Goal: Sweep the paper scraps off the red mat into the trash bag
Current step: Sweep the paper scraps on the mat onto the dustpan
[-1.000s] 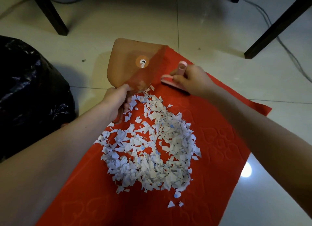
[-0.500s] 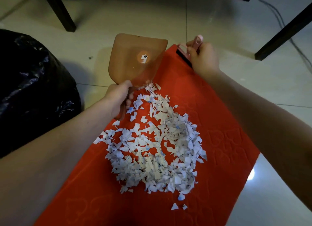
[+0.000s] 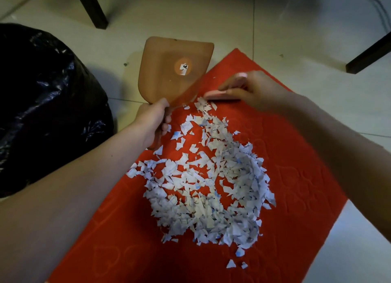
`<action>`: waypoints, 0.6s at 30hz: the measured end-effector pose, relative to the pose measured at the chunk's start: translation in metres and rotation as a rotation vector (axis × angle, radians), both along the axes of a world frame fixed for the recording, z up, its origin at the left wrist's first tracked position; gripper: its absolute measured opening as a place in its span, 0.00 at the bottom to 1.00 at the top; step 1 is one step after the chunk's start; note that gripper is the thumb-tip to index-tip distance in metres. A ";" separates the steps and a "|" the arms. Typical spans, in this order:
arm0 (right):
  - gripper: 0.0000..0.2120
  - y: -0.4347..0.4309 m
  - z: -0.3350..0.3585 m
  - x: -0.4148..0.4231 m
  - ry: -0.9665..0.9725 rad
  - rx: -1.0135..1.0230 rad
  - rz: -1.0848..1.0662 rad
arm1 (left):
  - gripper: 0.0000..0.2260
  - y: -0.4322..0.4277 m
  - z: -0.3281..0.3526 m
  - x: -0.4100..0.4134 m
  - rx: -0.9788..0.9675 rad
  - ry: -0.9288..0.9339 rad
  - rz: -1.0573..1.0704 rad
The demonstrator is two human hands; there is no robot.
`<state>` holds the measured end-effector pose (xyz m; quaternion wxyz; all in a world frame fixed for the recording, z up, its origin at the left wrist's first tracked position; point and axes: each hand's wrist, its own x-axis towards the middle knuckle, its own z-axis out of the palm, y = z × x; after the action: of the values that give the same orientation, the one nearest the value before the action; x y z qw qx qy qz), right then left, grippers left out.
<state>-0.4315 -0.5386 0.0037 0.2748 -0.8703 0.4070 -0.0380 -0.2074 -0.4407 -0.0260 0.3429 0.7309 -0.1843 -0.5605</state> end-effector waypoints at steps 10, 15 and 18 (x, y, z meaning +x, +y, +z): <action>0.11 -0.005 0.030 -0.033 -0.152 -0.002 -0.130 | 0.11 -0.005 0.005 -0.005 0.000 -0.001 0.008; 0.12 -0.037 -0.006 0.005 -0.176 -0.119 -0.391 | 0.11 -0.002 0.008 -0.008 -0.004 -0.016 0.011; 0.13 -0.035 -0.016 0.020 -0.113 -0.113 -0.411 | 0.10 0.001 0.008 -0.007 -0.006 -0.010 0.007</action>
<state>-0.4114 -0.5738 -0.0122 0.2342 -0.7795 0.5571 -0.1647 -0.2146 -0.4401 -0.0178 0.3462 0.7334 -0.1850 -0.5551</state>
